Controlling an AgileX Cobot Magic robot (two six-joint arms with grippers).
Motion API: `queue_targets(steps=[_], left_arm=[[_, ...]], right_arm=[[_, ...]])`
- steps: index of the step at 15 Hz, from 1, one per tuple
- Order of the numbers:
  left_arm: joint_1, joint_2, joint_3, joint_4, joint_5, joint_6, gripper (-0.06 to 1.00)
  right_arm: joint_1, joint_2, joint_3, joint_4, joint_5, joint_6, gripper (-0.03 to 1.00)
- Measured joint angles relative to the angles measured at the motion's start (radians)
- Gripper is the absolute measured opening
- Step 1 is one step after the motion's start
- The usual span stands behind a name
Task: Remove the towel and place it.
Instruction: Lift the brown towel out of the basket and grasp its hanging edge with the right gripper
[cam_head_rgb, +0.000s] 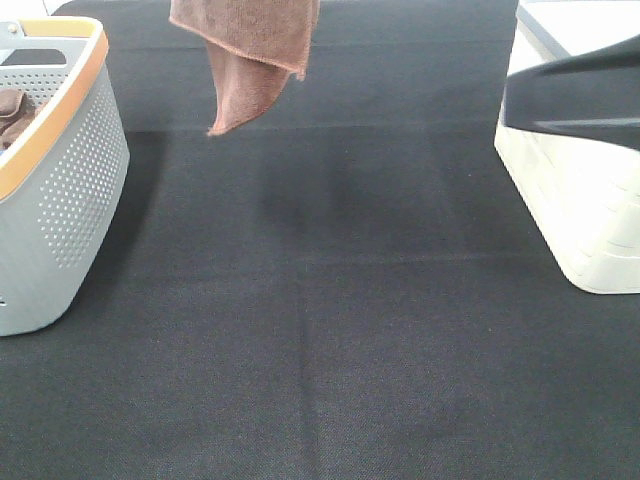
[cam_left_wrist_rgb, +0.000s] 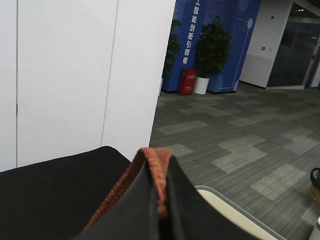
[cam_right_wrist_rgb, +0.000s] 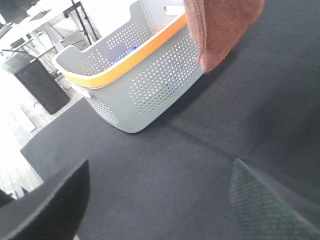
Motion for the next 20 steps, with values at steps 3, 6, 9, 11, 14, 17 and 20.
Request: queue_targets(steps=[3,6,9,11,14,17,20], left_arm=[[-0.012,0.015,0.000,0.000,0.008,0.000,0.00],[-0.013,0.025,0.000,0.000,0.010,0.000,0.00],[-0.013,0.025,0.000,-0.003,0.011,0.000,0.00],[-0.013,0.025,0.000,-0.004,0.011,0.000,0.00],[-0.013,0.025,0.000,-0.004,0.010,0.000,0.00],[-0.013,0.025,0.000,-0.005,0.010,0.000,0.00],[-0.013,0.025,0.000,-0.005,0.011,0.000,0.00]], right_arm=[[0.084,0.070,0.000,0.013,-0.098,-0.114,0.73],[0.261,0.146,0.000,0.020,-0.367,-0.238,0.73],[0.359,0.210,-0.020,0.103,-0.560,-0.262,0.66],[0.396,0.260,-0.065,0.113,-0.564,-0.280,0.62],[0.491,0.376,-0.172,0.115,-0.572,-0.322,0.55],[0.557,0.472,-0.237,0.121,-0.627,-0.328,0.54],[0.557,0.507,-0.243,0.131,-0.686,-0.298,0.54]])
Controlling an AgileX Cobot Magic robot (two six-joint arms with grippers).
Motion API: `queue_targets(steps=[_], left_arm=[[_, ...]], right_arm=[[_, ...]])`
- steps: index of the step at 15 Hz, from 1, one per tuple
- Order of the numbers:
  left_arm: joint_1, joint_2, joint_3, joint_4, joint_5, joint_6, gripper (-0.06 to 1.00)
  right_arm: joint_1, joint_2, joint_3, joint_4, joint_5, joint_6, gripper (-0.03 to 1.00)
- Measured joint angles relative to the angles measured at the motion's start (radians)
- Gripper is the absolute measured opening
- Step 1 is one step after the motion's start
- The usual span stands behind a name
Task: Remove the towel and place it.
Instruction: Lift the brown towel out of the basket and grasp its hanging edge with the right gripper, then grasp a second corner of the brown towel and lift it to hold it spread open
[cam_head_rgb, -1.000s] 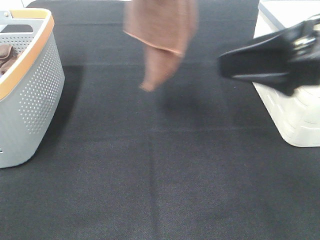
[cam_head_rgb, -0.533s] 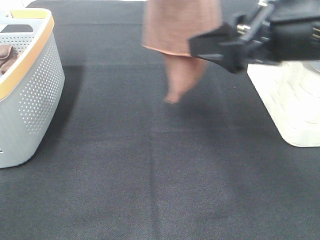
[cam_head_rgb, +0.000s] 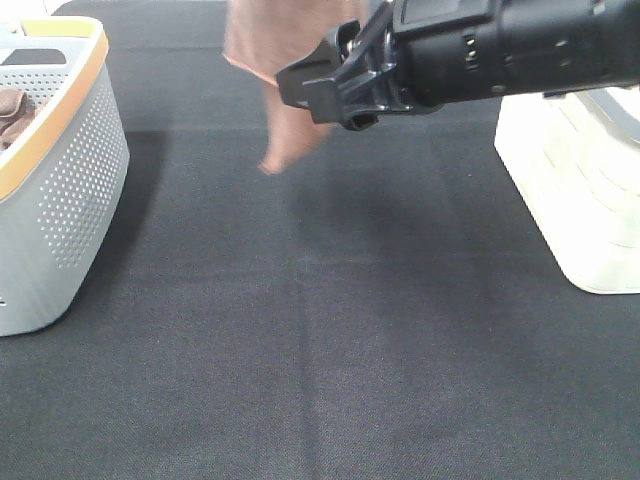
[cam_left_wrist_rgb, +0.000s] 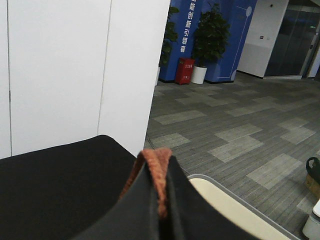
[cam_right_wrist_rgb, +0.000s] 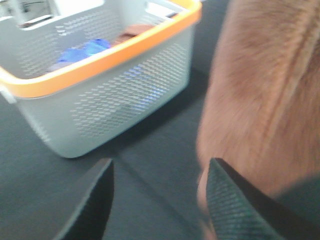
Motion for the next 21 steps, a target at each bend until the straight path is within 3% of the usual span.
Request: queue_targets(steps=[5,10,19,21], left_arm=[[0.000,0.000,0.000,0.000,0.001,0.000,0.00],[0.000,0.000,0.000,0.012,0.001,0.000,0.00],[0.000,0.000,0.000,0.027,0.001,0.000,0.00],[0.000,0.000,0.000,0.027,-0.001,0.000,0.00]], right_arm=[[0.000,0.010,-0.009,0.001,-0.026,0.018,0.48],[0.000,0.010,0.013,0.000,-0.036,0.033,0.49],[0.000,0.010,0.081,0.007,-0.232,0.151,0.58],[0.000,0.010,0.087,0.007,-0.235,0.152,0.58]])
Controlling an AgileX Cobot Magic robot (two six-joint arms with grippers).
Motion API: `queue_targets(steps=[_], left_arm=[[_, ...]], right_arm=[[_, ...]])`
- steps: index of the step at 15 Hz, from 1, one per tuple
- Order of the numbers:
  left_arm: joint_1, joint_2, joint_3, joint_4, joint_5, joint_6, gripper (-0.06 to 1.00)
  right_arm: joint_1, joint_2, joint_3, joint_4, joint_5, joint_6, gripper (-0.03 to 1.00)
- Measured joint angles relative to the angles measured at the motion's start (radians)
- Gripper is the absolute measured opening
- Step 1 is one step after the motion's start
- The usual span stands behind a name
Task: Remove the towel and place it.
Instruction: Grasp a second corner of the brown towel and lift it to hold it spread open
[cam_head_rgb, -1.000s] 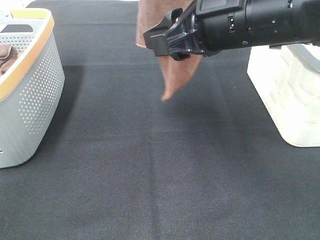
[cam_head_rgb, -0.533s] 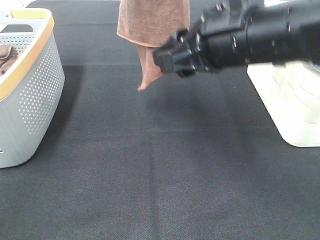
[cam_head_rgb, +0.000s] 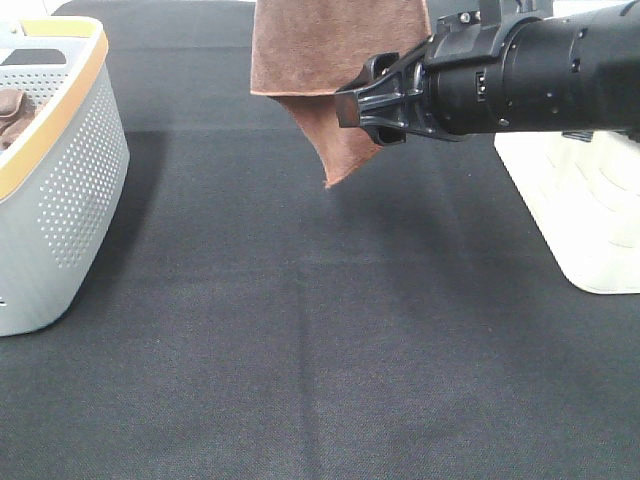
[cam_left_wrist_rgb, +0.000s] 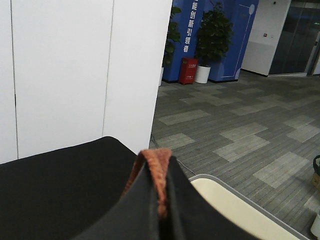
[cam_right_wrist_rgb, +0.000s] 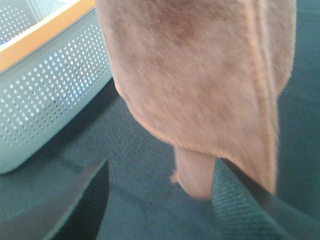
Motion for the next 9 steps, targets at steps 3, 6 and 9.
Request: queue_targets(steps=[3,6,9], left_arm=[[0.000,0.000,0.000,0.000,-0.001,0.000,0.00],[0.000,0.000,0.000,0.000,-0.001,0.000,0.00],[0.000,0.000,0.000,0.000,-0.001,0.000,0.00]], right_arm=[[0.000,0.000,0.034,0.000,-0.020,0.000,0.58],[0.000,0.000,0.034,0.000,-0.027,0.000,0.58],[0.000,-0.001,0.034,0.000,-0.017,0.001,0.58]])
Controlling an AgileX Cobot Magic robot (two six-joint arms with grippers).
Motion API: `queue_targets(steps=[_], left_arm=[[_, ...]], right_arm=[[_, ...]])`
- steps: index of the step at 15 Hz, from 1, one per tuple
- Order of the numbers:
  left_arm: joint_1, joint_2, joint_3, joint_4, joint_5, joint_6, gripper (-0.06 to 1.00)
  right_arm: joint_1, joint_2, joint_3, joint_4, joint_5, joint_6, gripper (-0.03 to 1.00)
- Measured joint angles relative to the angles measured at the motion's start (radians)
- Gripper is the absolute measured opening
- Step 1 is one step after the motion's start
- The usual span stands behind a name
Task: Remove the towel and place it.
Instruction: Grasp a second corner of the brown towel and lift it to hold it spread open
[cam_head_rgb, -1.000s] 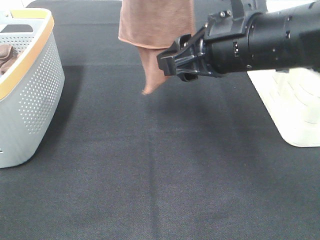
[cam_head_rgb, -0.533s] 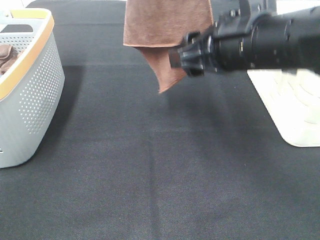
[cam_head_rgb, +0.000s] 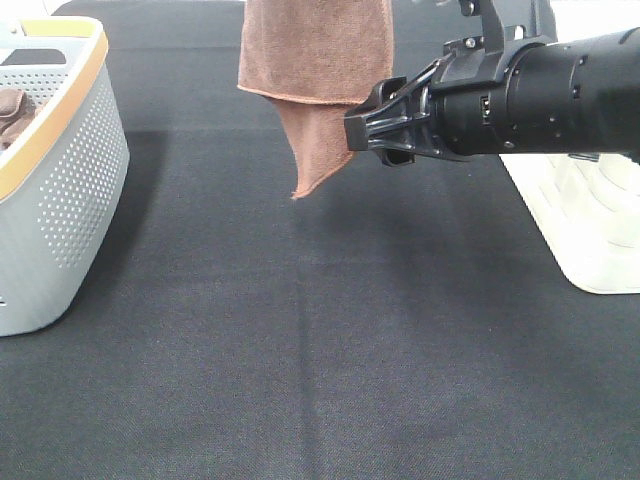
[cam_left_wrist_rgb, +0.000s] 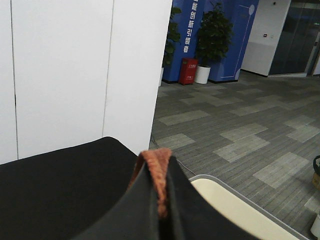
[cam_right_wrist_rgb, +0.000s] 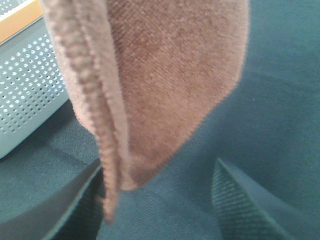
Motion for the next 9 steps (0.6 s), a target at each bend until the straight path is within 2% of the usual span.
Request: queue_targets(steps=[3,9], left_arm=[[0.000,0.000,0.000,0.000,0.000,0.000,0.00],[0.000,0.000,0.000,-0.002,0.000,0.000,0.00]], right_arm=[[0.000,-0.026,-0.008,0.000,0.075,0.000,0.58],[0.000,-0.059,-0.038,-0.004,0.044,0.000,0.54]])
